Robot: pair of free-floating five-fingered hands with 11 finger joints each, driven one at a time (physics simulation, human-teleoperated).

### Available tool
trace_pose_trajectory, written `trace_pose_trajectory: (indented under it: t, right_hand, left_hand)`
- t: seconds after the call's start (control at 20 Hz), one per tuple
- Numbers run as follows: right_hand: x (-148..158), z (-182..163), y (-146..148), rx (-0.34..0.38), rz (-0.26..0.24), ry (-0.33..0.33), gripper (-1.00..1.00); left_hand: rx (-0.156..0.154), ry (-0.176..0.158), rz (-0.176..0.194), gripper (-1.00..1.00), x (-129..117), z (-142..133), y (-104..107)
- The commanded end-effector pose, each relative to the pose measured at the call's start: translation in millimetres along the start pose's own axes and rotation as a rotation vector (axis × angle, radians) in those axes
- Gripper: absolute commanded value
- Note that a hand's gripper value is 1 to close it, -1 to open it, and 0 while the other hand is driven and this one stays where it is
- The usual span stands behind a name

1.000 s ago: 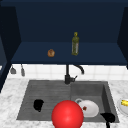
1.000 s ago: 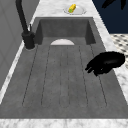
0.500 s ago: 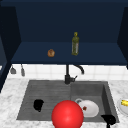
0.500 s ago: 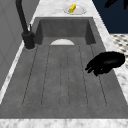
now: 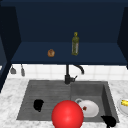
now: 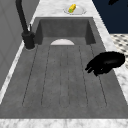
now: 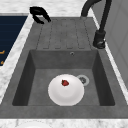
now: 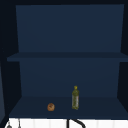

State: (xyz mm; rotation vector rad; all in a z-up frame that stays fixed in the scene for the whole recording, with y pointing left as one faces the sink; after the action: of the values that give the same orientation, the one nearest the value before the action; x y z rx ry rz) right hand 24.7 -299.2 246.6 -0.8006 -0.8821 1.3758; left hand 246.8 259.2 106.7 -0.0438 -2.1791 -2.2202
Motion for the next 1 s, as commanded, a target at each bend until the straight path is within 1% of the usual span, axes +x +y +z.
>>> trace_pose_trajectory:
  t: [0.0, 0.1, 0.2, 0.35, 0.4, 0.45, 0.6, 0.95]
  right_hand:
    - [6, 18, -1, -0.009, -0.016, -0.009, -1.00]
    - [7, 29, -5, -0.001, -0.025, -0.013, -1.00]
    - [12, 34, -7, 0.000, -0.022, -0.012, -1.00]
    - [27, 32, -7, 0.001, -0.004, -0.002, -1.00]
    - [29, 34, -11, 0.034, 0.000, -0.004, -1.00]
    - [33, 35, -11, 0.038, 0.002, -0.005, -1.00]
    - [46, 38, -16, 0.025, -0.009, -0.004, -1.00]
    - [71, 46, -31, 0.066, -0.033, -0.017, -1.00]
  left_hand:
    - [0.000, 0.000, 0.000, 0.00, 0, 0, 0]
    - [0.000, 0.000, 0.000, 0.00, 0, 0, 0]
    - [0.000, 0.000, 0.000, 0.00, 0, 0, 0]
    - [0.000, 0.000, 0.000, 0.00, 0, 0, 0]
    - [0.000, 0.000, 0.000, 0.00, 0, 0, 0]
    - [0.000, 0.000, 0.000, 0.00, 0, 0, 0]
    - [0.000, 0.000, 0.000, 0.00, 0, 0, 0]
    - [0.000, 0.000, 0.000, 0.00, 0, 0, 0]
